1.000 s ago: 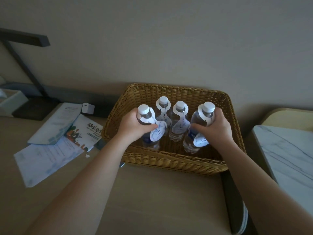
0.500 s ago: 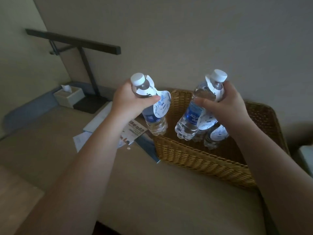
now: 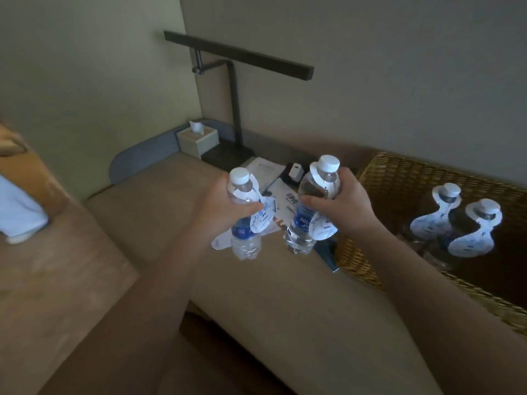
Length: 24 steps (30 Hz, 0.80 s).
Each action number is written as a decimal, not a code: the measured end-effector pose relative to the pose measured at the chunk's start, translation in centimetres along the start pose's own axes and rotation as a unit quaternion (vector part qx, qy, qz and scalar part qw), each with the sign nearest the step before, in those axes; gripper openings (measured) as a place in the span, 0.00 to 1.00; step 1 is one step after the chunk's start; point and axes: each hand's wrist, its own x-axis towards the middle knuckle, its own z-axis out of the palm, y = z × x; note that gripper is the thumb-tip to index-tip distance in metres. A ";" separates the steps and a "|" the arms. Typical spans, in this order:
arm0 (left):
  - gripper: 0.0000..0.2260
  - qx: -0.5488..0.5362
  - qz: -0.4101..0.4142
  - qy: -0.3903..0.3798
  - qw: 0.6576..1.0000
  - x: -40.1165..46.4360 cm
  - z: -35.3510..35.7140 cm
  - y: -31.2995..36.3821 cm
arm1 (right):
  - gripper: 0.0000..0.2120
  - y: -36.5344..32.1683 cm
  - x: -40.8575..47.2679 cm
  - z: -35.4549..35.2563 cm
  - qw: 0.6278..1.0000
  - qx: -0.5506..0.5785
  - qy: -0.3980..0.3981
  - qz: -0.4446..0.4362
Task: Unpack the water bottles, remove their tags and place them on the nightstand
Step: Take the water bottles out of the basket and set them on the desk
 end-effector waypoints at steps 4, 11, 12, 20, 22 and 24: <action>0.27 0.012 -0.035 0.001 0.999 -0.3 0.1 -5.1 | 0.32 2.6 0.1 5.3 0.999 -0.020 -0.005 0.030; 0.25 0.011 -0.057 0.008 0.998 0.2 0.2 -9.8 | 0.31 4.7 0.6 11.3 0.998 -0.039 -0.034 0.037; 0.25 0.009 -0.057 0.010 0.998 0.4 0.1 -10.1 | 0.31 4.7 0.7 11.8 0.998 -0.040 -0.041 0.039; 0.26 0.001 -0.034 -0.004 0.999 0.8 -0.5 -10.8 | 0.33 4.9 1.1 14.0 0.996 -0.056 -0.058 0.034; 0.27 -0.016 -0.036 -0.003 0.999 0.6 -0.4 -11.0 | 0.34 5.0 1.1 14.2 0.996 -0.053 -0.057 0.037; 0.32 -0.025 -0.031 0.003 0.999 0.4 -0.4 -10.9 | 0.35 5.0 1.1 14.3 0.996 -0.052 -0.059 0.045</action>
